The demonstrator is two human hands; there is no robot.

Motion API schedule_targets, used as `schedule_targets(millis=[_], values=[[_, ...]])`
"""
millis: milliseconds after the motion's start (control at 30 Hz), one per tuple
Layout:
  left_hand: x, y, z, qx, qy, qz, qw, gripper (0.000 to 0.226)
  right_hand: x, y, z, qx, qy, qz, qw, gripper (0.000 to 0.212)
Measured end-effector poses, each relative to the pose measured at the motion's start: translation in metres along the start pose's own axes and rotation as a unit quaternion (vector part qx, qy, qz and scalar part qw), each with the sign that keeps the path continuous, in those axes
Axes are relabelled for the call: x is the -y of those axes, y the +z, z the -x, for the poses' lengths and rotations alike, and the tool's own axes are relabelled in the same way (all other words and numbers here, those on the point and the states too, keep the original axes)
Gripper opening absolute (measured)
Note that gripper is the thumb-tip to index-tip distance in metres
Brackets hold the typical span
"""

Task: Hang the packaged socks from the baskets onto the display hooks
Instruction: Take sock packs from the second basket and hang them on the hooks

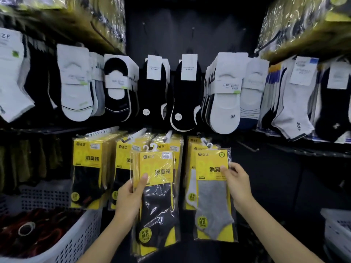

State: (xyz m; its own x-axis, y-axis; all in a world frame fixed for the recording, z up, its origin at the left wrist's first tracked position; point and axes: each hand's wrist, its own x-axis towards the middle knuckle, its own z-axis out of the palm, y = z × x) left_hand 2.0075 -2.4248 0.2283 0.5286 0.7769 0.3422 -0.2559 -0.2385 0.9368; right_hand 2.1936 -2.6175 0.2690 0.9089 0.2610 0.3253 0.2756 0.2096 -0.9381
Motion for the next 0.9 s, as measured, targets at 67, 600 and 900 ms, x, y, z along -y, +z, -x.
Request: schedule_targets(millis=[67,600,900], values=[[-0.001,-0.001,-0.001,0.006,-0.004,0.003,1.000,0.043,-0.005,0.007,-0.007,-0.002,0.006,0.008,1.000,0.004],[-0.005,0.014,0.014,0.010,-0.025,0.027,0.999,0.022,-0.046,0.012,-0.012,-0.107,0.146,0.030,0.983,0.020],[-0.007,0.045,0.033,0.029,-0.044,0.104,0.993,0.036,0.003,0.035,0.063,0.171,0.062,-0.034,0.983,0.023]])
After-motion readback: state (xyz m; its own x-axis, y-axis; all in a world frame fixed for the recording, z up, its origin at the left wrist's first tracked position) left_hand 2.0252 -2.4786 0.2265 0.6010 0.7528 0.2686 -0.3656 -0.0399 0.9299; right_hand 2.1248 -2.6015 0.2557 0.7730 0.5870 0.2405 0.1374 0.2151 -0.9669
